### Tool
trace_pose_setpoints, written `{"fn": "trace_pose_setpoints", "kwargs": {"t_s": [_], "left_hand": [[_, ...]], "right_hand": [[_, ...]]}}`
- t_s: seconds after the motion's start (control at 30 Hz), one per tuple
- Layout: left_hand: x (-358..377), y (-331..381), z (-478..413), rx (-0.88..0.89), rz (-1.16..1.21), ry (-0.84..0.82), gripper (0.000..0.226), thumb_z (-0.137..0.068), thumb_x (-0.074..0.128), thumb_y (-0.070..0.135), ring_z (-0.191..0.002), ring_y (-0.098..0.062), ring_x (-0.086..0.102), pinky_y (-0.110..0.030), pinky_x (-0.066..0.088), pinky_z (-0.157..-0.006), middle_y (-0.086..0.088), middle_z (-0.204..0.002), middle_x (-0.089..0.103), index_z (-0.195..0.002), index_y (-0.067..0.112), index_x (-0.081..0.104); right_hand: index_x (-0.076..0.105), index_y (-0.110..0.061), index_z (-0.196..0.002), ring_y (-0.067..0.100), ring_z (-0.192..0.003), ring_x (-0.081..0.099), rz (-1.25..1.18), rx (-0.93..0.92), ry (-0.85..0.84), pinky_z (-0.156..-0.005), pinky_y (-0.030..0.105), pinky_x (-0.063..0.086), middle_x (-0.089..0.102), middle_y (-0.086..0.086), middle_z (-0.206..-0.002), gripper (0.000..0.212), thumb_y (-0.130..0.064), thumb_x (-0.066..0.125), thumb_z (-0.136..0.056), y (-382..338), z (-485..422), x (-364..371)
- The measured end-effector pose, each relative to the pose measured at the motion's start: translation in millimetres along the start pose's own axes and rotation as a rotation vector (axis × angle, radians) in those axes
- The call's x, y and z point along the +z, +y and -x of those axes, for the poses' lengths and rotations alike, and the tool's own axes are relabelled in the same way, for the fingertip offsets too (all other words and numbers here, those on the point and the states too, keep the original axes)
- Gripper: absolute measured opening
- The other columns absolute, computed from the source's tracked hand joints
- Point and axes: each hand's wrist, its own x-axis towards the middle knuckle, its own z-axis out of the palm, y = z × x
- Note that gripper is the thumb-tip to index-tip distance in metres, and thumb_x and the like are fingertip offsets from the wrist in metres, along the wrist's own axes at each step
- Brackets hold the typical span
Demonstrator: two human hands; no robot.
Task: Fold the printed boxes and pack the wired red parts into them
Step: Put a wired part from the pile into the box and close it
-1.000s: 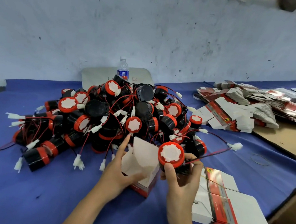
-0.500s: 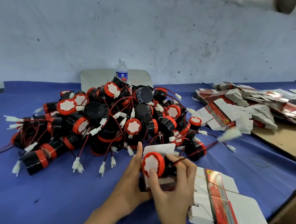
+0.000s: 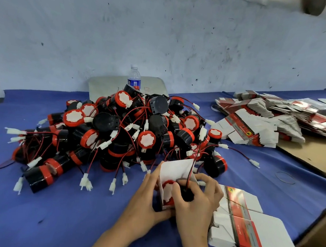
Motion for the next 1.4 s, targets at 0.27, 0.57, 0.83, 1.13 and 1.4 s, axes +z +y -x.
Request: {"fn": "trace_pose_setpoints", "kwargs": {"t_s": [0.27,0.57,0.83,1.13,1.4], "left_hand": [[-1.4,4.3,0.8,0.002,-0.023,-0.031,0.099,-0.066,0.079,0.054,-0.108,0.005,0.054,-0.012,0.049,-0.082,0.032,-0.127,0.046,-0.143,0.055,0.018],[-2.0,2.2,0.8,-0.005,-0.017,-0.025,0.095,-0.065,0.078,0.055,-0.113,0.013,0.049,-0.003,0.041,-0.084,0.039,-0.129,0.043,-0.139,0.062,0.018],[-3.9,1.6,-0.1,-0.021,-0.024,0.005,0.095,-0.063,0.079,0.056,-0.110,0.008,0.052,-0.010,0.046,-0.085,0.038,-0.124,0.045,-0.132,0.072,0.014],[-5.1,3.6,-0.2,-0.013,-0.035,0.028,0.096,-0.065,0.079,0.055,-0.107,0.007,0.053,-0.006,0.045,-0.080,0.036,-0.124,0.046,-0.135,0.068,0.015],[-11.5,7.8,3.1,0.086,-0.245,0.003,0.075,-0.077,0.070,0.054,-0.121,0.012,0.042,-0.004,0.039,-0.091,0.039,-0.142,0.028,-0.133,0.068,0.022]], "right_hand": [[0.073,-0.007,-0.086,0.000,-0.086,0.048,-0.211,-0.116,0.255,-0.076,0.002,0.038,0.050,0.002,-0.090,0.024,-0.028,0.068,-0.075,-11.9,1.2,-12.8],[0.044,-0.054,-0.101,0.012,-0.096,0.058,-0.263,0.014,0.167,-0.078,0.020,0.046,0.057,-0.025,-0.099,0.060,-0.019,0.082,-0.072,-15.5,5.4,-13.0],[0.061,-0.016,-0.108,0.016,-0.108,0.037,-0.014,-0.087,0.098,-0.090,0.027,0.032,0.064,0.009,-0.103,0.029,-0.016,0.072,-0.081,-6.3,1.8,-8.2],[0.073,-0.012,-0.084,0.019,-0.102,0.049,0.325,-0.277,0.049,-0.093,0.038,0.031,0.070,0.000,-0.079,0.010,-0.009,0.071,-0.075,-2.4,1.2,-6.5],[0.062,-0.021,-0.104,0.024,-0.107,0.053,0.475,-0.090,-0.369,-0.105,0.039,0.026,0.065,-0.002,-0.098,0.014,-0.027,0.054,-0.094,-16.0,-13.0,-7.4]]}}
